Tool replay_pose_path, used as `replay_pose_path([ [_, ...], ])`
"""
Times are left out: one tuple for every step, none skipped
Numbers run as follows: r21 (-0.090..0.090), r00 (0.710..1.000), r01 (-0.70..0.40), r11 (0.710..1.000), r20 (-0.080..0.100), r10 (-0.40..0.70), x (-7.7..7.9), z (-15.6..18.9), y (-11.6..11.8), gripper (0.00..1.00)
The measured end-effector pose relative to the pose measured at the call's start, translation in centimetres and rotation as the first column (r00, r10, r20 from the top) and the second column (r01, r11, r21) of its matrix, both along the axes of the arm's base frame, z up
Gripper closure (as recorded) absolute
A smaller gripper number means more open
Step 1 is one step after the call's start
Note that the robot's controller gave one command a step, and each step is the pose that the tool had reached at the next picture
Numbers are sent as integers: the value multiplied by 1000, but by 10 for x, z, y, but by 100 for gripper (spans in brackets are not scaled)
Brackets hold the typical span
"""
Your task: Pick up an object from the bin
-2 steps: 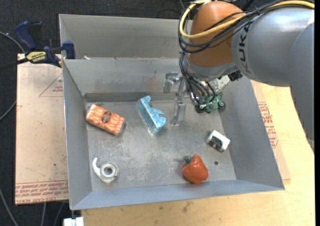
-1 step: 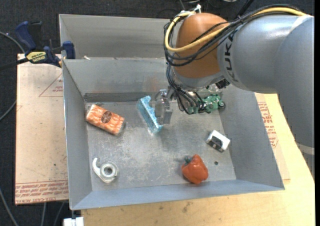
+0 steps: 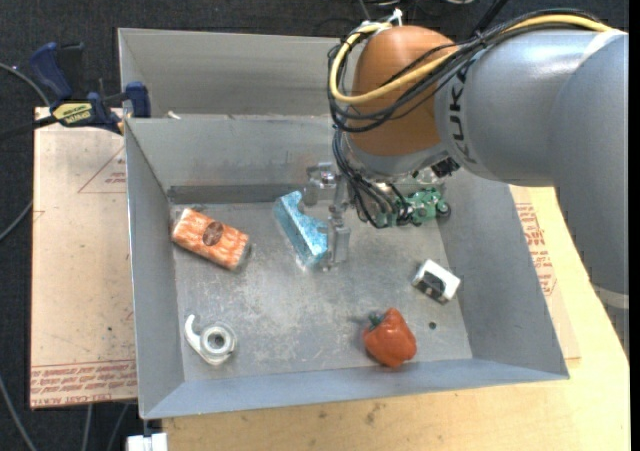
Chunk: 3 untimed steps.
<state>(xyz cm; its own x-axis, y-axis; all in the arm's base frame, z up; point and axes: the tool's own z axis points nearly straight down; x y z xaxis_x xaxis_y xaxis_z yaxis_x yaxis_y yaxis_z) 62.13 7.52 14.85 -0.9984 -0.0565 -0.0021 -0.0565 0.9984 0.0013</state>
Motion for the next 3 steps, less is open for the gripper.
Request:
replay_pose_path([
  [0, 1000, 0, 1000, 0, 0, 0, 0, 0, 0],
  [-1, 998, -55, 998, 9, 55, 17, -23, 11, 0],
  [-1, 975, -220, 975, 3, 220, 23, -56, 38, 0],
])
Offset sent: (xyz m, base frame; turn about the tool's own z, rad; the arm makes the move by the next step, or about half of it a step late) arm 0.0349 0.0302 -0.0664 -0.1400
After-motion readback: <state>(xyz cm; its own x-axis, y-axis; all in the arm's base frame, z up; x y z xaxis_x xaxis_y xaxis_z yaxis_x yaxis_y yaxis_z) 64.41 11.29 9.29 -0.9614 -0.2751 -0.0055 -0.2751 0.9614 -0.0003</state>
